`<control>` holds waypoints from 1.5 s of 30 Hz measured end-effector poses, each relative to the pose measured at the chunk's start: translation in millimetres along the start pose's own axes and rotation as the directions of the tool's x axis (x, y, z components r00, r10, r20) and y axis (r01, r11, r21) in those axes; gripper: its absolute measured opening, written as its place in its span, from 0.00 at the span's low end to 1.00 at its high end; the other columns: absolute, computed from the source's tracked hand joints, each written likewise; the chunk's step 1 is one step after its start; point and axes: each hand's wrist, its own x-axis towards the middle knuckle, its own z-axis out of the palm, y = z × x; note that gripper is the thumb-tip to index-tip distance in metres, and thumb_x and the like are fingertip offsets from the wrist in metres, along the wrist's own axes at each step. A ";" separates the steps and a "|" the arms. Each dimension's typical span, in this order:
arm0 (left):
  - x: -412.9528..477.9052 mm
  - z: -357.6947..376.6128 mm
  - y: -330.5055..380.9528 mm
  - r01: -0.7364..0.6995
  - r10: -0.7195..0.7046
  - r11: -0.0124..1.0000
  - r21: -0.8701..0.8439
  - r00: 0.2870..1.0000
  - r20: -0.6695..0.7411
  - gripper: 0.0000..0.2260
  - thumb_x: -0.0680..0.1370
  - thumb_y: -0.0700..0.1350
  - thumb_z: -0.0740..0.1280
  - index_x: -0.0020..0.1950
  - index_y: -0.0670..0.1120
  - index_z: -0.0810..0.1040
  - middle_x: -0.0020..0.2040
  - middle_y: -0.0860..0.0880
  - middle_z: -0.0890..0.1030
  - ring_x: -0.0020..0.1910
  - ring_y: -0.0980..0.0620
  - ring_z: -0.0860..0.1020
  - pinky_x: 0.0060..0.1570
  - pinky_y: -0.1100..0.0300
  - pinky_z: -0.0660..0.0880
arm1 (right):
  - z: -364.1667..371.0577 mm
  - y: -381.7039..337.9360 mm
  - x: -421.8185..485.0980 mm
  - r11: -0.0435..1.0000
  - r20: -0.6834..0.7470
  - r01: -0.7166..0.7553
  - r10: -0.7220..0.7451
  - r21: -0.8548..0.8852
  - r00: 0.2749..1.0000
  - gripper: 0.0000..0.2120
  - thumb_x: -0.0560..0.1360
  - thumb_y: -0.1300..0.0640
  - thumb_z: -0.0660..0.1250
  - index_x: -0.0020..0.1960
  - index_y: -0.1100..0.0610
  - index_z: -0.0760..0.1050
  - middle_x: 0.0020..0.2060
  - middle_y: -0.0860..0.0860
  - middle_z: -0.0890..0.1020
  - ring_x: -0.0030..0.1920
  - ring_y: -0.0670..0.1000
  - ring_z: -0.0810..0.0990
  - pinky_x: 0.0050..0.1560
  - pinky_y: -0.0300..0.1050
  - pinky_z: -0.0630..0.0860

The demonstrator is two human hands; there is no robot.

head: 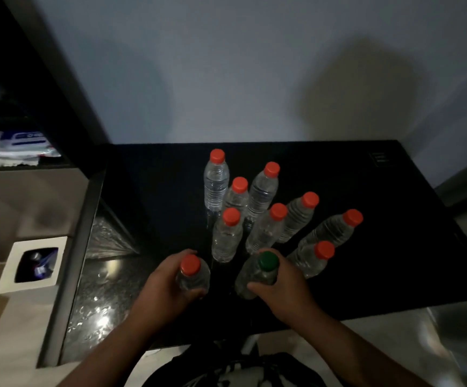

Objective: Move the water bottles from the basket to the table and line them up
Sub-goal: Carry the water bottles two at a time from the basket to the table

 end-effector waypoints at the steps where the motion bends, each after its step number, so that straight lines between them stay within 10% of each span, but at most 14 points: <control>1: 1.7 1.1 0.6 0.005 -0.005 1.000 -0.002 1.000 -0.029 0.36 0.61 0.42 0.81 0.56 0.73 0.70 0.57 0.57 0.78 0.57 0.72 0.73 0.54 0.81 0.66 | 0.8 0.5 3.8 1.000 -0.018 0.000 0.000 0.013 1.000 0.29 0.64 0.66 0.77 0.49 0.36 0.70 0.45 0.36 0.79 0.45 0.26 0.76 0.45 0.21 0.70; 7: 7.6 4.1 11.3 0.042 -0.040 0.998 0.048 0.998 -0.043 0.35 0.63 0.46 0.79 0.59 0.73 0.67 0.59 0.56 0.76 0.58 0.62 0.75 0.62 0.69 0.69 | -3.7 5.9 18.2 0.992 0.042 0.118 -0.116 -0.049 0.992 0.26 0.65 0.62 0.77 0.52 0.39 0.71 0.50 0.36 0.79 0.51 0.30 0.76 0.50 0.22 0.68; 13: -19.0 11.3 14.5 0.205 -0.200 0.974 0.101 0.978 -0.053 0.40 0.68 0.46 0.77 0.75 0.44 0.61 0.67 0.51 0.72 0.67 0.56 0.70 0.65 0.64 0.65 | -19.7 31.8 3.1 0.987 0.315 -0.052 0.098 -0.151 0.944 0.22 0.70 0.53 0.73 0.62 0.50 0.71 0.56 0.46 0.80 0.59 0.46 0.79 0.59 0.41 0.74; 22: -123.7 38.1 43.8 0.439 -0.438 0.898 -0.028 0.886 -0.152 0.11 0.74 0.46 0.72 0.55 0.53 0.79 0.52 0.51 0.84 0.49 0.56 0.82 0.56 0.52 0.78 | -71.6 59.4 -37.7 0.948 0.577 0.121 0.076 -0.295 0.813 0.12 0.75 0.55 0.69 0.57 0.48 0.75 0.51 0.47 0.80 0.52 0.44 0.80 0.58 0.40 0.77; 27: -182.7 78.3 79.5 0.448 -0.496 0.863 -0.234 0.840 -0.220 0.12 0.74 0.45 0.72 0.57 0.50 0.80 0.50 0.51 0.85 0.48 0.58 0.83 0.51 0.59 0.78 | -99.6 66.6 -50.0 0.935 0.643 0.216 0.016 -0.281 0.766 0.13 0.77 0.52 0.65 0.62 0.48 0.74 0.53 0.42 0.78 0.53 0.39 0.77 0.49 0.31 0.73; 33: -257.2 146.5 76.4 0.609 -0.596 0.793 -0.018 0.769 -0.232 0.18 0.75 0.54 0.68 0.63 0.52 0.76 0.57 0.53 0.81 0.55 0.56 0.79 0.58 0.57 0.75 | -96.8 107.6 -69.0 0.872 0.738 0.291 0.110 -0.393 0.666 0.13 0.76 0.53 0.67 0.60 0.48 0.75 0.50 0.43 0.79 0.51 0.40 0.77 0.50 0.35 0.73; 36: -314.0 174.5 65.6 0.713 -0.690 0.687 0.141 0.701 -0.182 0.22 0.76 0.58 0.64 0.68 0.53 0.72 0.62 0.54 0.78 0.60 0.56 0.76 0.59 0.61 0.72 | -78.9 114.5 -87.4 0.776 0.792 0.395 0.210 -0.492 0.574 0.18 0.72 0.48 0.69 0.61 0.50 0.76 0.53 0.46 0.80 0.53 0.44 0.79 0.55 0.39 0.74; 45: -488.5 203.8 47.6 0.897 -0.894 0.399 -0.190 0.334 -0.300 0.18 0.77 0.55 0.64 0.66 0.53 0.74 0.59 0.53 0.79 0.57 0.55 0.78 0.54 0.63 0.72 | 36.0 61.4 -156.2 0.603 0.930 0.712 0.175 -0.360 0.322 0.13 0.75 0.52 0.66 0.59 0.51 0.77 0.50 0.46 0.80 0.50 0.44 0.78 0.47 0.36 0.73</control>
